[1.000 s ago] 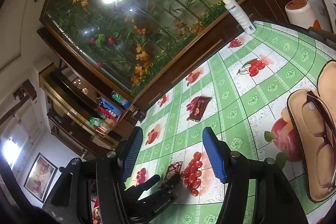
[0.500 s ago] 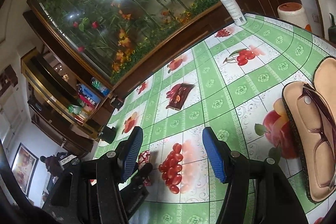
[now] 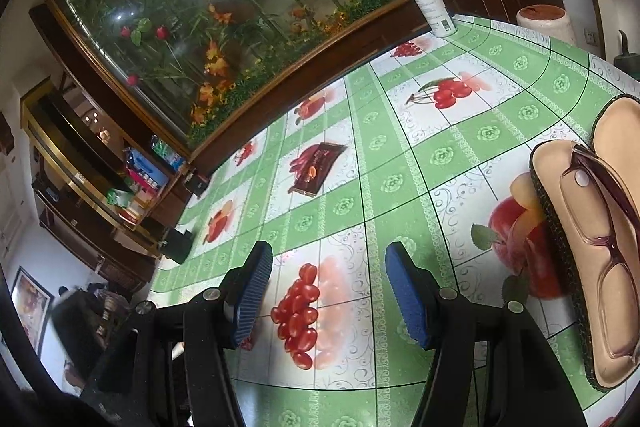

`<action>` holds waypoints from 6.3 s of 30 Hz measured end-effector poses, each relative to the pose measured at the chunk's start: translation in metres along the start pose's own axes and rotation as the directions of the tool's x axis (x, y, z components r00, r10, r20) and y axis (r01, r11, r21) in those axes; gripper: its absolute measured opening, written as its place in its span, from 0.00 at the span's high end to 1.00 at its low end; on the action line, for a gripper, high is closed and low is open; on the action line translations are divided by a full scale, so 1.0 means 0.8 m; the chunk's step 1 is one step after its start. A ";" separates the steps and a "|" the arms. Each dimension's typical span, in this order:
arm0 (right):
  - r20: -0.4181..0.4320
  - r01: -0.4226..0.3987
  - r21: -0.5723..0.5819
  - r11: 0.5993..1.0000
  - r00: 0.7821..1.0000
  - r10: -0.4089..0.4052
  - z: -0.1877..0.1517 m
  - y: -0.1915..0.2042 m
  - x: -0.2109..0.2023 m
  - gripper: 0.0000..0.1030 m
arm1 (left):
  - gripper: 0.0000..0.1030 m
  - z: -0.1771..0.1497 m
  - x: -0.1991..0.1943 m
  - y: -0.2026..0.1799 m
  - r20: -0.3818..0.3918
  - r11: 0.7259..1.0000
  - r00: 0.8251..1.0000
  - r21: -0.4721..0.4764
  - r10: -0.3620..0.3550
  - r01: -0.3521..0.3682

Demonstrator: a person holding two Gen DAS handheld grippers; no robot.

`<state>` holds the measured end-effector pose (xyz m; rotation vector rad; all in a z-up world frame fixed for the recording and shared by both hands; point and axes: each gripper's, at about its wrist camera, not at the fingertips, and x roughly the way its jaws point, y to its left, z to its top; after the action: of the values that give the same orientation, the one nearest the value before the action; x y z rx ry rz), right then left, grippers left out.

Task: Organize snacks

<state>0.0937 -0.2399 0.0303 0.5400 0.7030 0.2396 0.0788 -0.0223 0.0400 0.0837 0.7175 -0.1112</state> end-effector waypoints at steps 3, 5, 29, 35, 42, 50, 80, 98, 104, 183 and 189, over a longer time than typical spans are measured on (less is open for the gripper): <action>-0.009 0.008 -0.011 1.000 1.000 -0.009 -0.003 0.002 0.005 0.40 | 0.71 0.002 -0.006 0.003 0.015 1.000 1.000 -0.011 -0.007 0.007; -0.017 0.000 -0.003 1.000 1.000 0.000 -0.005 0.001 0.009 0.40 | 0.71 0.004 -0.010 0.006 0.024 1.000 1.000 -0.021 -0.009 0.010; -0.063 0.143 -0.167 0.976 0.986 -0.155 0.062 0.074 0.164 0.40 | 0.71 -0.002 -0.017 0.093 0.032 0.923 0.994 -0.370 -0.103 0.107; -0.103 0.289 -0.057 0.955 0.950 -0.294 0.083 0.064 0.205 0.36 | 0.71 -0.002 -0.019 0.096 0.034 0.922 0.994 -0.369 -0.107 0.112; -0.046 0.459 -0.159 0.874 0.881 -0.471 0.079 0.101 0.238 0.39 | 0.71 -0.006 -0.007 0.099 0.002 0.916 0.993 -0.386 -0.121 0.112; -0.021 0.509 -0.274 0.816 0.845 -0.534 0.080 0.108 0.250 0.68 | 0.71 -0.010 -0.003 0.110 -0.013 0.913 0.996 -0.401 -0.088 0.075; -0.216 0.204 -0.204 0.957 0.944 -0.247 -0.033 0.016 0.024 0.68 | 0.23 -0.004 0.053 0.040 -0.194 0.993 0.980 -0.112 -0.043 0.021; -0.222 0.172 -0.166 0.971 0.953 -0.207 -0.029 0.008 0.022 0.69 | 0.78 -0.006 0.035 0.004 -0.226 0.997 0.972 0.059 0.070 -0.058; -0.226 0.136 -0.185 0.973 0.958 -0.176 -0.035 0.016 0.026 0.69 | 0.78 -0.044 -0.037 0.030 -0.202 0.999 0.978 0.010 0.046 -0.045; -0.271 -0.353 -0.537 0.766 0.932 0.240 -0.272 0.360 -0.053 0.70 | 0.78 -0.243 -0.376 0.282 0.095 0.928 0.983 -0.354 0.155 -0.113; -0.266 -0.374 -0.509 0.775 0.925 0.272 -0.262 0.334 -0.065 0.70 | 0.78 -0.230 -0.362 0.265 0.072 0.934 0.985 -0.336 0.156 -0.124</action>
<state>-0.0933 0.0451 0.0719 0.0728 0.6697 0.8037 -0.2298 0.2298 0.1013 -0.1914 0.6214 0.1424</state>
